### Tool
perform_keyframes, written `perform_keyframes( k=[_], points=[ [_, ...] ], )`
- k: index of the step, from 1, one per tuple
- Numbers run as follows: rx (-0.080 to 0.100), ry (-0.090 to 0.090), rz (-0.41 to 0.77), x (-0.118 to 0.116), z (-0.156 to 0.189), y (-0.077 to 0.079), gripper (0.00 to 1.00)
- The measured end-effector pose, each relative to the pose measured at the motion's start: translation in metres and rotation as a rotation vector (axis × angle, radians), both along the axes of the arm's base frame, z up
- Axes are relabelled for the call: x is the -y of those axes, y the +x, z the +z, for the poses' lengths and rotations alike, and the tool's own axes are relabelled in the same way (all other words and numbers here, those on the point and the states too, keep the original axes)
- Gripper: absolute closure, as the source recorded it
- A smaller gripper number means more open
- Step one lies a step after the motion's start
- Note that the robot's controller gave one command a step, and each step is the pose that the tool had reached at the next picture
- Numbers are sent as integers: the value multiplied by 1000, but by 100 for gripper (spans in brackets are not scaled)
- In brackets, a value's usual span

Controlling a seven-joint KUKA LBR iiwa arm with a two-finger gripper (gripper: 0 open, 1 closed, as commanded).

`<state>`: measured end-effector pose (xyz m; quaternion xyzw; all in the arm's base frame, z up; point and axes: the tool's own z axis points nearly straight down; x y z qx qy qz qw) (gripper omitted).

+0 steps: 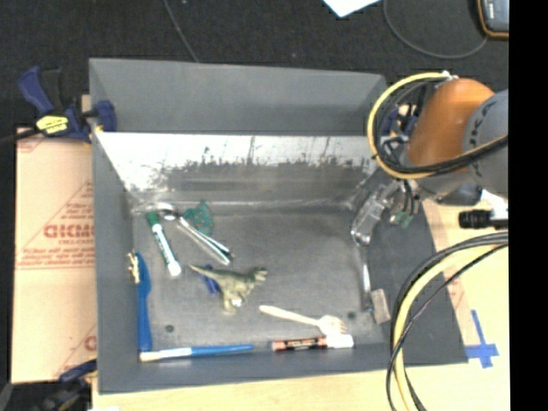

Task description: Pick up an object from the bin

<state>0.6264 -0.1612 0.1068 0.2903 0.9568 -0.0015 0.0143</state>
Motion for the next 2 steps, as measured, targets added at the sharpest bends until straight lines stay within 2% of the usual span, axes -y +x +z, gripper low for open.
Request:
perform_keyframes(
  k=[1,2],
  points=[
    [-3,1,2,0,37,-1,100],
    [6,-1,3,1,55,1,100]
  ],
)
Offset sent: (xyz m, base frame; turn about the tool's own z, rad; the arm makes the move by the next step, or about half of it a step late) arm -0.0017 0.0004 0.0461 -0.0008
